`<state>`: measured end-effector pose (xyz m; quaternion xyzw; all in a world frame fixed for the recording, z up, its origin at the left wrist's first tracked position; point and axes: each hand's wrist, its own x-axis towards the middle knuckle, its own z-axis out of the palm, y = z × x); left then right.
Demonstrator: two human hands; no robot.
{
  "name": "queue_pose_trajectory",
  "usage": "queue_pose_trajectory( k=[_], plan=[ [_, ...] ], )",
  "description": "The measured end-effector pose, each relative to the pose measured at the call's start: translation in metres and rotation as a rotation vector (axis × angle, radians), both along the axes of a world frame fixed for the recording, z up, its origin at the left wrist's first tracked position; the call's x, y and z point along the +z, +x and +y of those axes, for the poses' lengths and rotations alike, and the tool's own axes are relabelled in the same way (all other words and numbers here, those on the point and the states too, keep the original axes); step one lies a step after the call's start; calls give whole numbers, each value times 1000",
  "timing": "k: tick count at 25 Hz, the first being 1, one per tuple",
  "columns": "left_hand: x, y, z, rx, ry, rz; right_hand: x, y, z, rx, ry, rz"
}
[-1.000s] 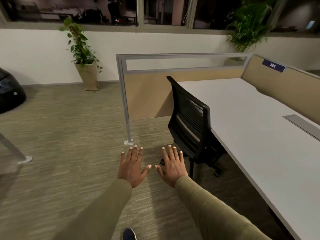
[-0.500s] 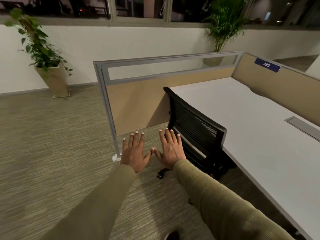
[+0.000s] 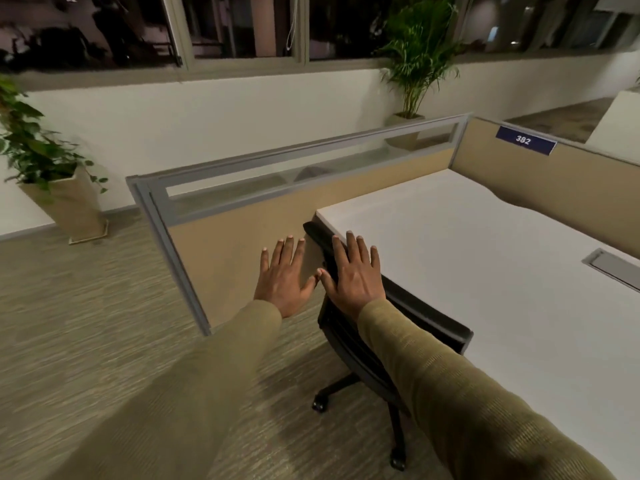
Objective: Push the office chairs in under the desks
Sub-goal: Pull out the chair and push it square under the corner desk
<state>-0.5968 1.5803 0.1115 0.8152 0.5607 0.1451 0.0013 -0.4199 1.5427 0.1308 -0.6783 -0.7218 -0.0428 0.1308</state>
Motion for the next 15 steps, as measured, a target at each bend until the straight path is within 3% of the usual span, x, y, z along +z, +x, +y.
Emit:
queue_pose_trajectory(
  k=[8,11,13,15],
  plan=[
    [8,67,110,-159,1,-19,-5,32,43,-220,-76,131],
    [10,80,137,-223,-19,3,1,49,43,-276,-113,78],
    [15,87,152,-257,-49,36,5,68,37,-352,-237,59],
    [17,90,163,-281,-121,121,4,88,25,-495,-441,161]
  ],
)
